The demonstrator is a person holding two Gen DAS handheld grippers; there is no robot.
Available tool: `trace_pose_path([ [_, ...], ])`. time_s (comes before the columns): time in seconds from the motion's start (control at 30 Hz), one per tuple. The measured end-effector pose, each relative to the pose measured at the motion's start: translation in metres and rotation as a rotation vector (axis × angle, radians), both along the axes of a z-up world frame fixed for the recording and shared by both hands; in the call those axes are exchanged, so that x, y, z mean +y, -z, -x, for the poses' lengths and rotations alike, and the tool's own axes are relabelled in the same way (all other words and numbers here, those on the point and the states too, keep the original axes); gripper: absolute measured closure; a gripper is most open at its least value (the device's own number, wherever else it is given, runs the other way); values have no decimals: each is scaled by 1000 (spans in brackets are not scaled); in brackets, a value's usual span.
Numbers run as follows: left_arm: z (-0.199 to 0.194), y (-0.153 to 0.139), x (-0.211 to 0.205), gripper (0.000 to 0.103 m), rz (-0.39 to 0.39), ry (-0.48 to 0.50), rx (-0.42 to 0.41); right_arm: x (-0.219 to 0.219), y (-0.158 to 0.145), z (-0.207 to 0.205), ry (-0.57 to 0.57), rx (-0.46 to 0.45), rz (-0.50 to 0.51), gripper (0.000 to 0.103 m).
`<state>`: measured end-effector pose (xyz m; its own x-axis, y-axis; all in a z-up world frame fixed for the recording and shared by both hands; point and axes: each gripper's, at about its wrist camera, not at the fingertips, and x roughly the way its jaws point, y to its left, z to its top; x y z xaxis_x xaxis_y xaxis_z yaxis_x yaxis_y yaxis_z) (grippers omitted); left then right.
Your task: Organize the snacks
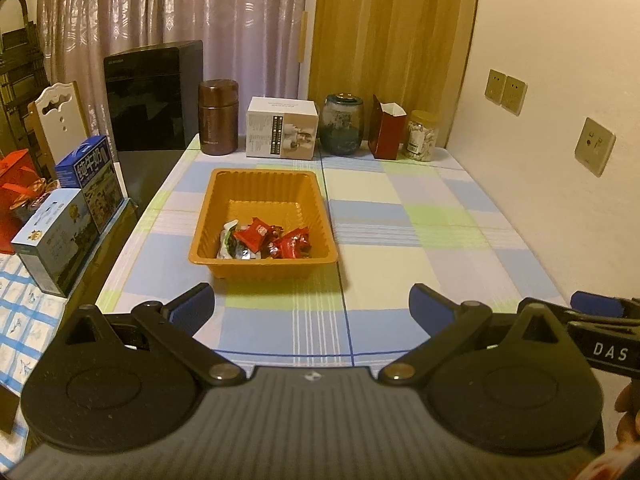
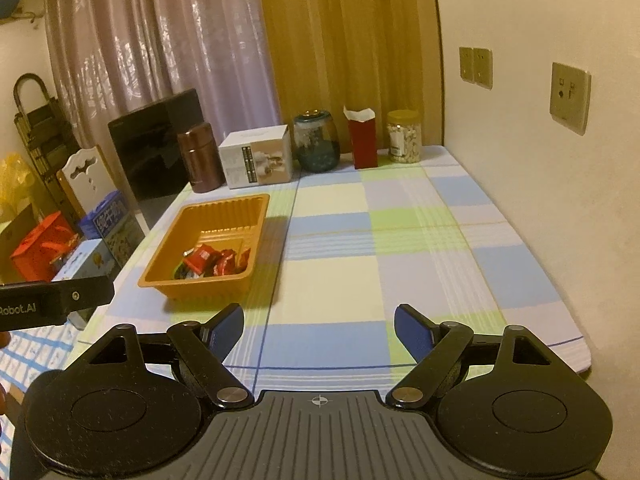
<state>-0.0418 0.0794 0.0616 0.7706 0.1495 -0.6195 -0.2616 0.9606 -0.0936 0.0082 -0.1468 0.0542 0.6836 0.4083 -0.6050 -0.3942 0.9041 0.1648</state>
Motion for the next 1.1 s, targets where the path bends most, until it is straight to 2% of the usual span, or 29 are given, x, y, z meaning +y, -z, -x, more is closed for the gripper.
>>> trace_pose_path([
  [0.47, 10, 12, -3, 0, -10, -4, 28, 2, 0, 8, -12, -22, 27, 20],
  [1.1, 11, 20, -6, 0, -10, 1, 38, 0, 8, 7, -18, -2, 24, 20],
])
